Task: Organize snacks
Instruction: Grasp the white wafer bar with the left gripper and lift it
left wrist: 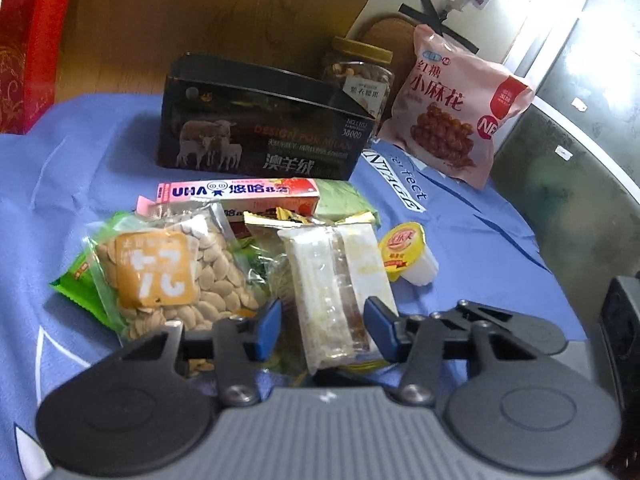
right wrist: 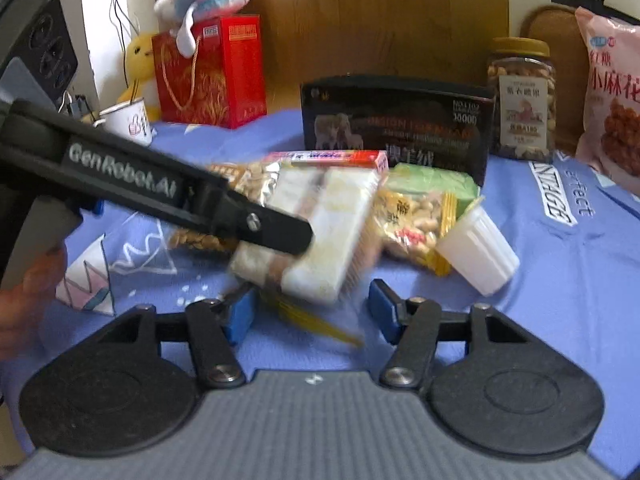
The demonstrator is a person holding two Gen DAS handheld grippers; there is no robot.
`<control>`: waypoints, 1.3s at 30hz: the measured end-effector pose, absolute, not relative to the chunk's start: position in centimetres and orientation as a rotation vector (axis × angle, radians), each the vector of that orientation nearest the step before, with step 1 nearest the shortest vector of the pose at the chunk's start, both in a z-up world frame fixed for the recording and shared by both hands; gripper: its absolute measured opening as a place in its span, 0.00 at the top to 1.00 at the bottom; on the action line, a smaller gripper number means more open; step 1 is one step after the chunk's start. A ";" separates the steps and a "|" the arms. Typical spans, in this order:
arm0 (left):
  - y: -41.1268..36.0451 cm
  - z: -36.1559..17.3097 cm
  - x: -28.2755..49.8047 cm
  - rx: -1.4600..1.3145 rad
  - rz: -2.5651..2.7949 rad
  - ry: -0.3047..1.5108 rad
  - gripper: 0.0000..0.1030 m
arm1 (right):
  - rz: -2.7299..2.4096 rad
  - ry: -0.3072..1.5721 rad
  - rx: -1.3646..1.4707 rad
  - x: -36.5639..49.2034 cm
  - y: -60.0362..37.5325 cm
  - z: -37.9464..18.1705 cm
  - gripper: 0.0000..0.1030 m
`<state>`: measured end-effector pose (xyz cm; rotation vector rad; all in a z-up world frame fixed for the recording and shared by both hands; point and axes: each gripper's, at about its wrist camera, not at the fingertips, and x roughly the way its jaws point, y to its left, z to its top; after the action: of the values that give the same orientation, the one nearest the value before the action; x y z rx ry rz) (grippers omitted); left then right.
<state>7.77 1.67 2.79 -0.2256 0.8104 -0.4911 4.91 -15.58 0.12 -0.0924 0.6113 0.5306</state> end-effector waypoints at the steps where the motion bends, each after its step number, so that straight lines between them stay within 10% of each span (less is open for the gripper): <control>1: 1.8 3.0 7.4 -0.229 -0.487 0.800 0.55 | 0.531 0.598 -0.111 4.6 -15.3 0.2 0.45; 39: -0.3 6.4 7.6 -0.170 -0.571 0.710 0.54 | 0.380 0.442 -0.032 2.8 -16.4 2.7 0.48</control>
<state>7.64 -0.31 6.45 -0.1703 0.7097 -0.5711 2.75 -16.38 2.71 -0.0321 0.4425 0.3799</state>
